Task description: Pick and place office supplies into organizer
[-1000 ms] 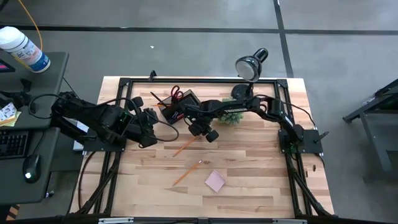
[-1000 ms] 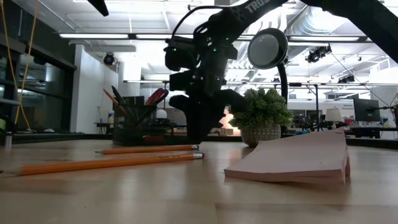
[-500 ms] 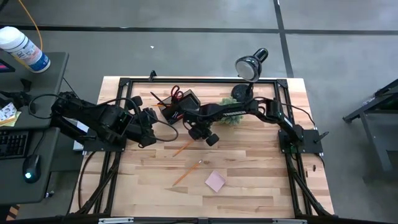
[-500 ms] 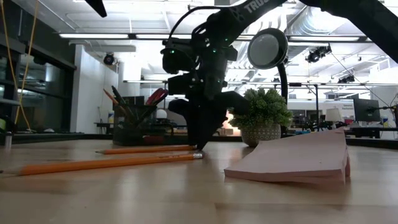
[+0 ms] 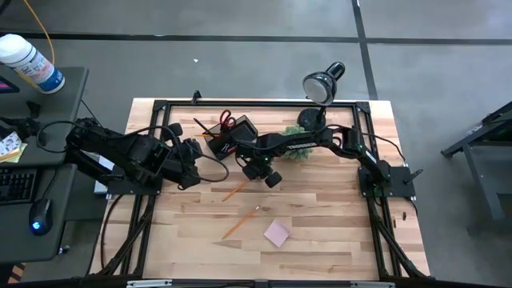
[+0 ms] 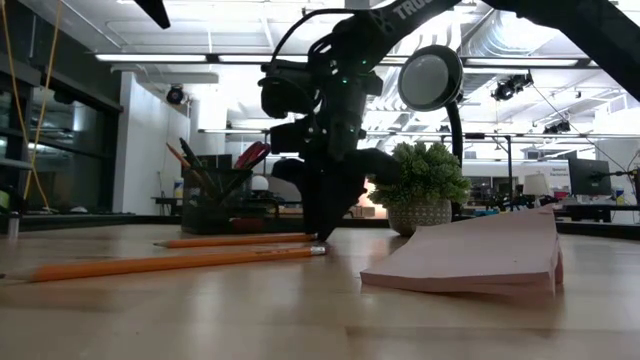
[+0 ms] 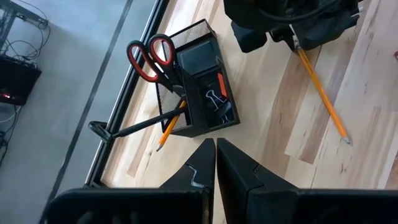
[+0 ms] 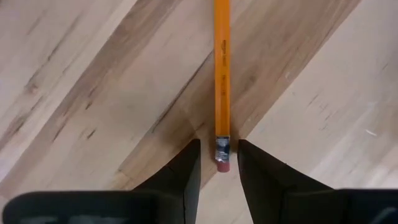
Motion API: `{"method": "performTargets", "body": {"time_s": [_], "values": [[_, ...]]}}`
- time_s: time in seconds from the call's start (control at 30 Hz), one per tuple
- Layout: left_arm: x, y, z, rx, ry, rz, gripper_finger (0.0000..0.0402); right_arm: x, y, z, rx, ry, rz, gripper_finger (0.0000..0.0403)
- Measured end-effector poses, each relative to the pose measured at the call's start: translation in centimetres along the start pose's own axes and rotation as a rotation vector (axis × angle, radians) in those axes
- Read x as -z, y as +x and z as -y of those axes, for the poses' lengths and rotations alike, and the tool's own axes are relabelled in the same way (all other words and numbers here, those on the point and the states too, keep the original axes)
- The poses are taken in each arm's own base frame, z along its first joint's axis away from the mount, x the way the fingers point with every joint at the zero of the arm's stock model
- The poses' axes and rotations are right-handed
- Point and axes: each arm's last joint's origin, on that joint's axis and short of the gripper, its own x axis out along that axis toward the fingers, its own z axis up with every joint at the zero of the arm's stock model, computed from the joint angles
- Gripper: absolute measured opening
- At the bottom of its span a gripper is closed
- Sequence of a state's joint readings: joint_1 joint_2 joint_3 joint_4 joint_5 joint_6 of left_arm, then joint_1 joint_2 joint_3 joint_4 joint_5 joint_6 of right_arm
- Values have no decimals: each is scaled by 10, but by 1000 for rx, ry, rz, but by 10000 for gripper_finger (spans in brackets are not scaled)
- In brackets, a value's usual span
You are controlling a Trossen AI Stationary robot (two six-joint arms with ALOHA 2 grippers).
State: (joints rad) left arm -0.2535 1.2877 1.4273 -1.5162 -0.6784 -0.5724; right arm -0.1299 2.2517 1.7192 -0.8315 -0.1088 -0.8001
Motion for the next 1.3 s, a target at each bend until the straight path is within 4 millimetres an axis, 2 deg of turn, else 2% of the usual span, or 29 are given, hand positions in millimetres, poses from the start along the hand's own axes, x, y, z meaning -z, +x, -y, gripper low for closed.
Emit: {"method": "performTargets", "body": {"time_s": [0.43, 0.67, 0.9, 1.17, 1.3], "values": [[0, 0, -1, -23, 2, 10, 5, 2, 0, -1, 6, 17, -36, 94], [0, 0, -1, -35, 1, 17, 5, 3, 0, -2, -24, 43, -38, 60], [0, 0, -2, -45, 2, 24, 5, 4, 0, -4, -48, 49, -37, 9], [0, 0, -2, -44, -1, 24, 5, 4, 0, -4, -59, 51, -29, 5], [5, -2, 0, 64, 16, -60, 5, 5, -1, -4, -62, 79, -27, 4]]}}
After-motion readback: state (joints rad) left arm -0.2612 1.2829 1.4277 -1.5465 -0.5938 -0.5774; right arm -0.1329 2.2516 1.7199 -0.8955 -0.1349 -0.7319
